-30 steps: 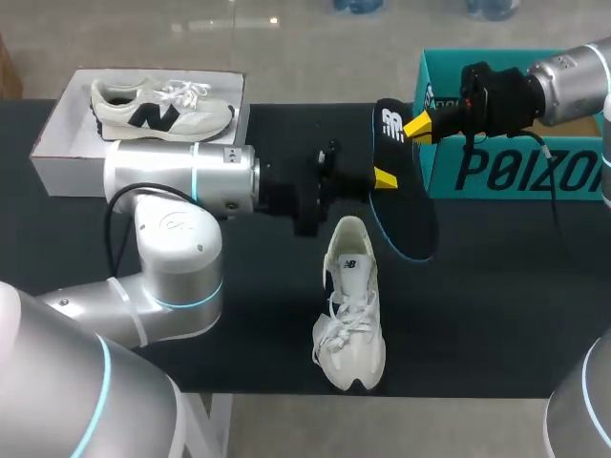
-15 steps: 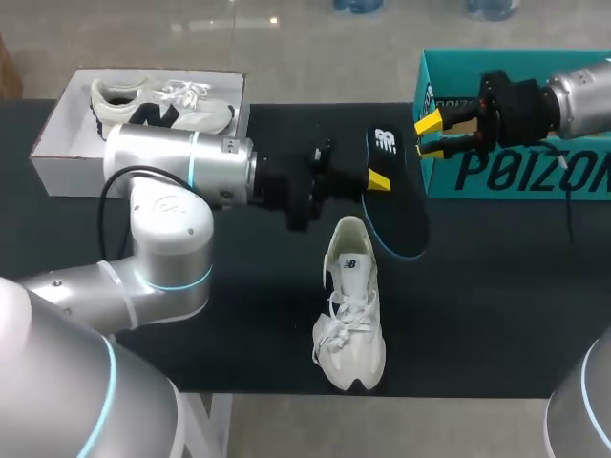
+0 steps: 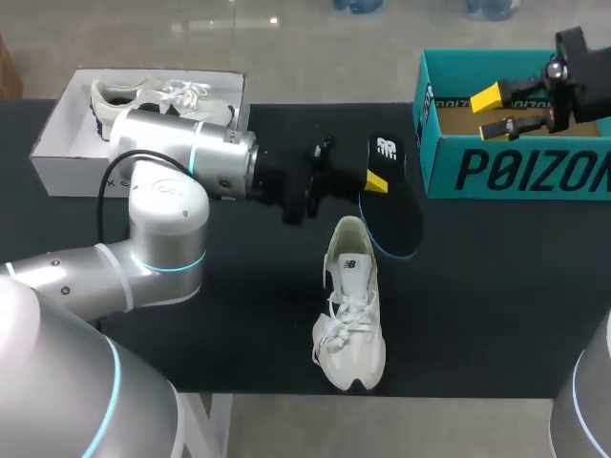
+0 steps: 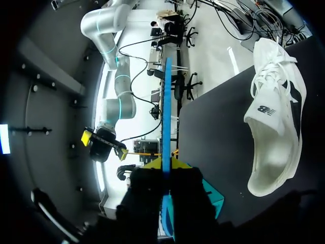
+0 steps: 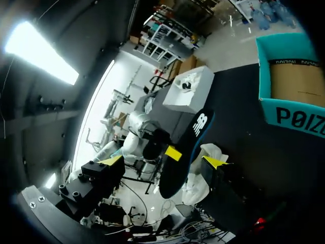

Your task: Take the shoe out of the shoebox, open the shoe tongue, remove and reinsert the insole, then place the shoe into the shoebox

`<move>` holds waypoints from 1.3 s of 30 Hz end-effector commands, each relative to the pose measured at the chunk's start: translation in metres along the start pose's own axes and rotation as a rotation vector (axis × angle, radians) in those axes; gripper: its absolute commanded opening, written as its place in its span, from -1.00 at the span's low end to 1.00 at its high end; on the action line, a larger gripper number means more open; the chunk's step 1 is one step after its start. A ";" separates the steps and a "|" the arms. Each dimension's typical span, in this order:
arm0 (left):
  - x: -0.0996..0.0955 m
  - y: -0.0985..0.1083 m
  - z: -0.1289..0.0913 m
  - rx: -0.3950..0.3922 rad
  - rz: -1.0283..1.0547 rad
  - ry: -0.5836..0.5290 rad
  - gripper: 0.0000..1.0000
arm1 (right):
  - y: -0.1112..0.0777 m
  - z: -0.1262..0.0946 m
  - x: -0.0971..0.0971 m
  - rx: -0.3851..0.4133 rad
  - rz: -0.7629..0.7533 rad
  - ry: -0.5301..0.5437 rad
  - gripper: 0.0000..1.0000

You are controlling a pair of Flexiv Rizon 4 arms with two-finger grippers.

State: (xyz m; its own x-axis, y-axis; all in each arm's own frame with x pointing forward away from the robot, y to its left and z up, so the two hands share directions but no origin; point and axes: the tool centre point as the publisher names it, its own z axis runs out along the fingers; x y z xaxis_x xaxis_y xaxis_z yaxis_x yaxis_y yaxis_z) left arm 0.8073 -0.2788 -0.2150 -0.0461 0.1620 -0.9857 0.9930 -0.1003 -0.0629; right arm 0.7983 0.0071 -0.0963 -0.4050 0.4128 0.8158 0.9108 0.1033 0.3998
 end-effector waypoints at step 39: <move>0.010 -0.008 0.009 0.040 -0.044 0.040 -1.00 | -0.010 -0.019 0.067 0.270 -0.297 -0.601 1.00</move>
State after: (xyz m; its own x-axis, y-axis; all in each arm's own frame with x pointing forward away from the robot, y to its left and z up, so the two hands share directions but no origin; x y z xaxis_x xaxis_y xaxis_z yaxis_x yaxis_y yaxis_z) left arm 0.7985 -0.2816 -0.2252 -0.0830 0.1953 -0.9772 0.9852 -0.1313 -0.1099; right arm 0.7667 0.0131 -0.0459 -0.6288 0.6950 0.3487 0.7708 0.4979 0.3974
